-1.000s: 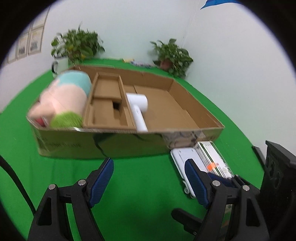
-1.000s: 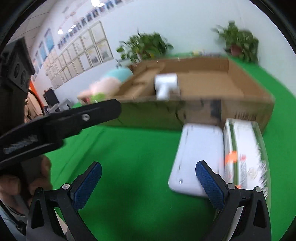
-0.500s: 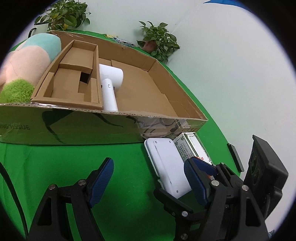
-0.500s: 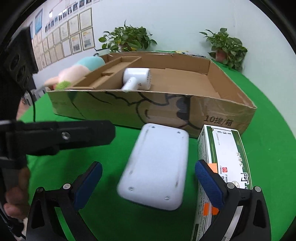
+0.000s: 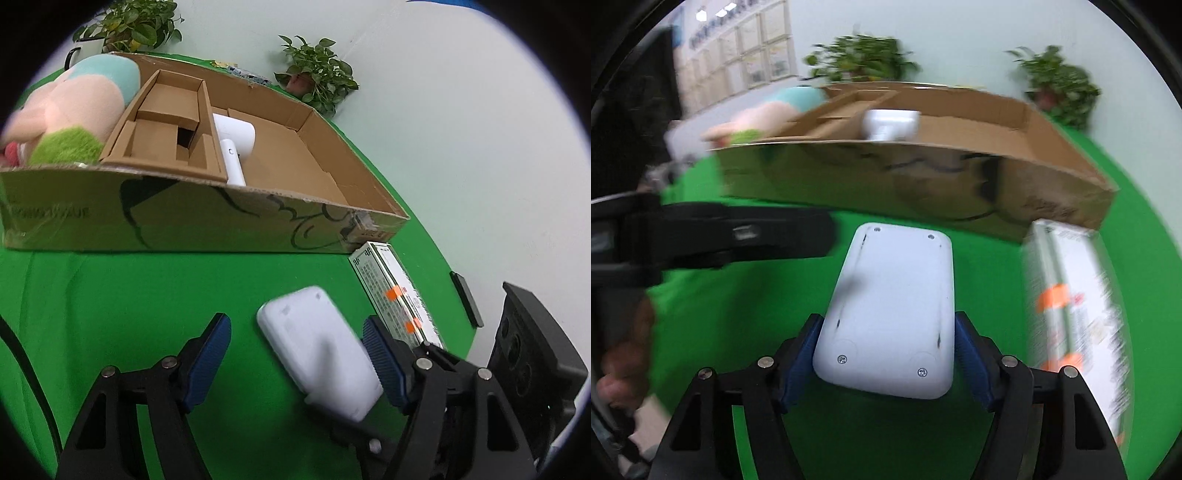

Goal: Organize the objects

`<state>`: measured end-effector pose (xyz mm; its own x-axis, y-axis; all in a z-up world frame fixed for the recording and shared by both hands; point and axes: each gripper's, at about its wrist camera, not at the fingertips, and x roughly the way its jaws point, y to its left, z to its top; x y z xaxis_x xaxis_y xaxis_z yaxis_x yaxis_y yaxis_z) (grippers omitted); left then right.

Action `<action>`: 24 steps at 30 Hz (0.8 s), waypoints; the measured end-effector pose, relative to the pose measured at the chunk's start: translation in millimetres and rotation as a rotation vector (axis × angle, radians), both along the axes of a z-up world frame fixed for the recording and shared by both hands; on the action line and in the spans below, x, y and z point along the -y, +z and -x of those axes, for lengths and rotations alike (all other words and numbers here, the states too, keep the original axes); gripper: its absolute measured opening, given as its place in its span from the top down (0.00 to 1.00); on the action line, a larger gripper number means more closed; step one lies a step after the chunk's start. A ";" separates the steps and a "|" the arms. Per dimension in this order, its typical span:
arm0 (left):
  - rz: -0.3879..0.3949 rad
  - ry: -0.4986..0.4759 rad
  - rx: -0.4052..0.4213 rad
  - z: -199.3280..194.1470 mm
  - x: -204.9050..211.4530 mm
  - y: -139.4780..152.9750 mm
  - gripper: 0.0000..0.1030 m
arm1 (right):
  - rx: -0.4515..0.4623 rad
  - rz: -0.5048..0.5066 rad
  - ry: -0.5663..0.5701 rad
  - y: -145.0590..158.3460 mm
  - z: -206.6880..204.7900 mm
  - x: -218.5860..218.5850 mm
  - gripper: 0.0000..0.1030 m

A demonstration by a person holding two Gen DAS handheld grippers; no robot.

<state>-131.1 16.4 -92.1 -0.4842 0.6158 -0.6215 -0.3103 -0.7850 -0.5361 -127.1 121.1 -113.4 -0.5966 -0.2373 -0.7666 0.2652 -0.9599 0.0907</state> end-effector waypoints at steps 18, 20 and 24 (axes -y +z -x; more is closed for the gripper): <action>-0.104 -0.007 0.133 -13.1 -4.8 -27.2 0.53 | 0.015 0.081 0.022 0.1 -1.1 27.1 0.09; -0.108 -0.004 0.140 -14.4 -5.3 -27.2 0.53 | 0.020 0.088 0.030 0.0 -1.4 31.9 0.12; -0.090 -0.004 0.142 -17.0 -7.9 -26.6 0.62 | 0.024 0.064 0.022 -2.0 -6.2 28.5 0.18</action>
